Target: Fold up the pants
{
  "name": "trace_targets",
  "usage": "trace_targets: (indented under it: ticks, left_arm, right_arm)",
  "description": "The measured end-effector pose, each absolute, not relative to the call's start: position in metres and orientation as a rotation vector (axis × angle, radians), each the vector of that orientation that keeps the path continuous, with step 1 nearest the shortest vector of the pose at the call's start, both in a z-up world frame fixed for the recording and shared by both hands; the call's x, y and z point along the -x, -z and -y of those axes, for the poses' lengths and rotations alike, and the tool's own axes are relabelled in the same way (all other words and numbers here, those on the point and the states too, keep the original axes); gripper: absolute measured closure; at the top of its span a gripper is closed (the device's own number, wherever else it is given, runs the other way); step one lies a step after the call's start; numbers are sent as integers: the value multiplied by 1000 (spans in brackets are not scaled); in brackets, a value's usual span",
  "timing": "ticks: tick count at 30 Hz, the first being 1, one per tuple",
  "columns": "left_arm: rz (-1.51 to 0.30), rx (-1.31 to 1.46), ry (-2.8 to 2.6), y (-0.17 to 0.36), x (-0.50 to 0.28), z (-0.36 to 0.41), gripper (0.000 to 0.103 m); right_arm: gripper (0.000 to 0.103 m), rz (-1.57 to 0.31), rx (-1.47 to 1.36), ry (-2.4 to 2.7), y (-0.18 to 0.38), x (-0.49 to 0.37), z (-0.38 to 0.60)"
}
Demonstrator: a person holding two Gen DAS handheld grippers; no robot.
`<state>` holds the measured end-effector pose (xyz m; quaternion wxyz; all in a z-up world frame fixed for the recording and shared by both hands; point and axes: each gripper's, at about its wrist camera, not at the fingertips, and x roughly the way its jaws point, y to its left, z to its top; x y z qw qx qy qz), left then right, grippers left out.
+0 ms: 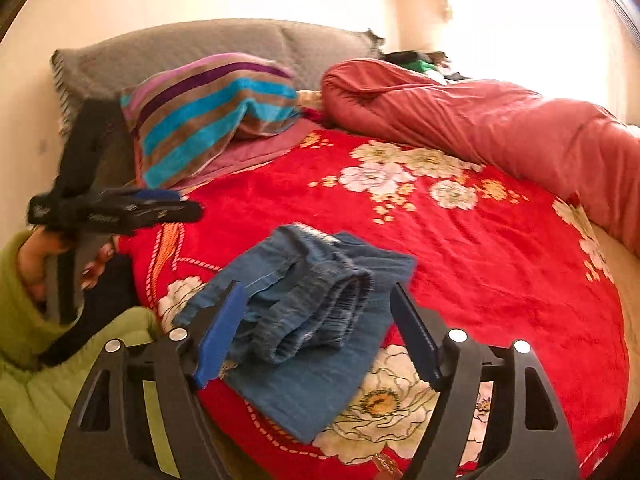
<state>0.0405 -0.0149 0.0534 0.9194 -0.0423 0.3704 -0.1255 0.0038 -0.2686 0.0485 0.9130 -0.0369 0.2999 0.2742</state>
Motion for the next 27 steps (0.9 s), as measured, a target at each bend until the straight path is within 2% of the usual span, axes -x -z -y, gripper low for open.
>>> trace_targets:
  ticks: [8, 24, 27]
  left_arm:
    - [-790, 92, 242, -43, -44, 14, 10]
    - [-912, 109, 279, 8, -70, 28, 10]
    - [-936, 120, 280, 17, -74, 30, 11]
  right_arm:
    - [25, -665, 39, -455, -38, -21, 279]
    - [25, -885, -67, -416, 18, -71, 282]
    - [32, -915, -76, -427, 26, -79, 280]
